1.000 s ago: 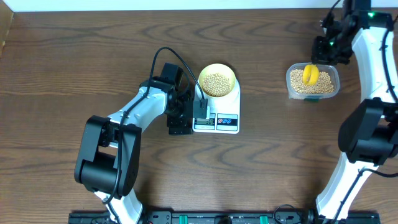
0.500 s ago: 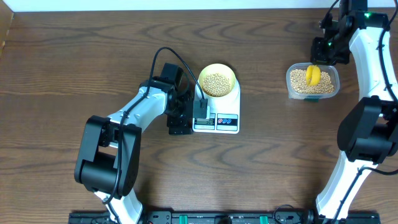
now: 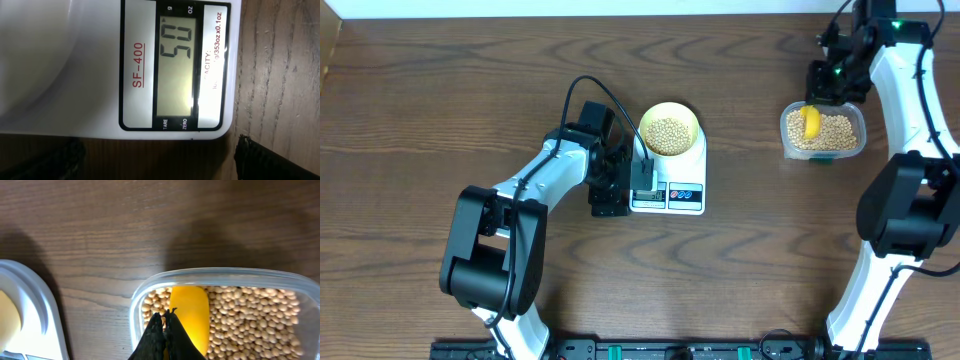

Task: Scoop item into bowl and weigh 50g on scale
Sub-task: 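Lower the scoop into the container and release it with the right gripper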

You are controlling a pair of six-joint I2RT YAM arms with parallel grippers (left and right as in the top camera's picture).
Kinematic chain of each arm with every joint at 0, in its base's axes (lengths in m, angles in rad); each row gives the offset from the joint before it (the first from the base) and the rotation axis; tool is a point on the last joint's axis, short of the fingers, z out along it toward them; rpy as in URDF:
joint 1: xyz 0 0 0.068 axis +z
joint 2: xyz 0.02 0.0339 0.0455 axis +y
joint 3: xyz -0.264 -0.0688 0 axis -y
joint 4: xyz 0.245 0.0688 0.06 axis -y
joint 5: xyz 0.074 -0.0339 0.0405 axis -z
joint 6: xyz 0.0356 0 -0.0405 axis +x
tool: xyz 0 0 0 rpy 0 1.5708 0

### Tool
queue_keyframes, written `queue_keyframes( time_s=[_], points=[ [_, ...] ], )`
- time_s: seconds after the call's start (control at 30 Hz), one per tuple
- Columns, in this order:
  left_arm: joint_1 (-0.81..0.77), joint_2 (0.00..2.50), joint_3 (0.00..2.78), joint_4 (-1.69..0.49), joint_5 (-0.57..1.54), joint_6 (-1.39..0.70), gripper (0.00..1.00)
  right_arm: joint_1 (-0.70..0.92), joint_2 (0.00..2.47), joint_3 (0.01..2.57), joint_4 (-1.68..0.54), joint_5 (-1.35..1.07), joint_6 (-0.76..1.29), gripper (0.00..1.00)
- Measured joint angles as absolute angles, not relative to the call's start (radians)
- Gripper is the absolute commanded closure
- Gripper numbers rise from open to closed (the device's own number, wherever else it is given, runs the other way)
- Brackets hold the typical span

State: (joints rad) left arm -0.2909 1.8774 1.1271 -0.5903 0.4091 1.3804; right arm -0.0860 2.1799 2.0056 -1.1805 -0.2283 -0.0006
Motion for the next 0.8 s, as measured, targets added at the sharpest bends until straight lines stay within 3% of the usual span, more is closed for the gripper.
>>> queue_keyframes(
  time_s=[0.1, 0.27, 0.53, 0.8],
  points=[
    [-0.291, 1.877, 1.127, -0.590, 0.409, 1.380, 0.02, -0.084, 2.180, 2.006, -1.180, -0.229, -0.009, 0.99],
    [-0.291, 1.877, 1.127, -0.590, 0.409, 1.380, 0.02, -0.091, 2.182, 2.006, -1.177, -0.236, -0.026, 0.88],
    [-0.291, 1.877, 1.127, -0.590, 0.409, 1.380, 0.02, -0.100, 2.185, 2.006, -1.168, -0.158, -0.041, 0.82],
    [-0.291, 1.877, 1.127, -0.590, 0.409, 1.380, 0.02, -0.139, 2.185, 2.006, -1.154, -0.057, -0.051, 0.60]
  ],
)
